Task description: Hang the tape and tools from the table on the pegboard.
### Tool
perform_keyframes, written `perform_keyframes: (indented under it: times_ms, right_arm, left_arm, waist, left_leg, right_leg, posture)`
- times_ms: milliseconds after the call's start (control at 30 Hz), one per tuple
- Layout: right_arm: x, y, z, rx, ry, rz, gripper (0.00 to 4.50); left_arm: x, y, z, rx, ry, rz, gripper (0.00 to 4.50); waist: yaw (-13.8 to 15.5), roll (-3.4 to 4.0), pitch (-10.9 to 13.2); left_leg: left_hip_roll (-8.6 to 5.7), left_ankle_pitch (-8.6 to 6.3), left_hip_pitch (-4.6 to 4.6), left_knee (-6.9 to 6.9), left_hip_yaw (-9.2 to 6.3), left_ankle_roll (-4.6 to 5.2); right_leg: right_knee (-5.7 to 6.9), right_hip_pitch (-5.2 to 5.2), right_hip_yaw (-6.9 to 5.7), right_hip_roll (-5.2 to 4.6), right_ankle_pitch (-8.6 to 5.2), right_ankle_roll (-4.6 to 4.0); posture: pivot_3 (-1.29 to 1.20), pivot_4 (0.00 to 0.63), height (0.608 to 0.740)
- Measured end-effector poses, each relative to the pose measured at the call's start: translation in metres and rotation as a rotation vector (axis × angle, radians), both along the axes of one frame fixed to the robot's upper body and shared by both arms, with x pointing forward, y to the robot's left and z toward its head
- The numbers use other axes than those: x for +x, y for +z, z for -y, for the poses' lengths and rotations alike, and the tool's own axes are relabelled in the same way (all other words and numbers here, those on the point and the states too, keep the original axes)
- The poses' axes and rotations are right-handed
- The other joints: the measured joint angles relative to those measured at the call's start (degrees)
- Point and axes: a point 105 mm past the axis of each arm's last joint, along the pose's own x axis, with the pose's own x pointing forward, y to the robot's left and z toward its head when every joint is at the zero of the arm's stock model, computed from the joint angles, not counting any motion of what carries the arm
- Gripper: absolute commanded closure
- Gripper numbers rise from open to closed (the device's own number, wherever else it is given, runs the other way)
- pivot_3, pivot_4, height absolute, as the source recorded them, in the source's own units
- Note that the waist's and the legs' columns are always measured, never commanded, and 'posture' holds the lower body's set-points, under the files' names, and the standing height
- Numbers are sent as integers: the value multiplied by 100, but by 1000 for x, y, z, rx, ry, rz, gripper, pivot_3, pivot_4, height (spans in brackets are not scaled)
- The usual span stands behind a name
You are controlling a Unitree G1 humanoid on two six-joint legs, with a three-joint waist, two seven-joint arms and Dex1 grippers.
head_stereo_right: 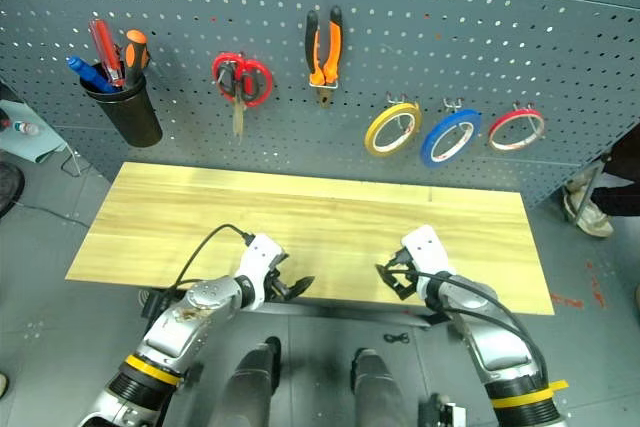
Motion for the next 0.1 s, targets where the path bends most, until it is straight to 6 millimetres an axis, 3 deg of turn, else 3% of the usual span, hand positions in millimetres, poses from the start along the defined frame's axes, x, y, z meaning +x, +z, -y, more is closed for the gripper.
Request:
perform_keyframes:
  times_ms: [100]
  right_arm:
    - [2, -1, 6, 1, -61, 13, 0]
  left_arm:
    - [3, -4, -1, 20, -20, 0, 46]
  waist:
    - [-24, 7, -48]
  left_leg:
    - [-1, 0, 0, 0, 0, 0]
  right_leg:
    - [-1, 0, 1, 0, 3, 7]
  posture:
    - [112, 202, 740]
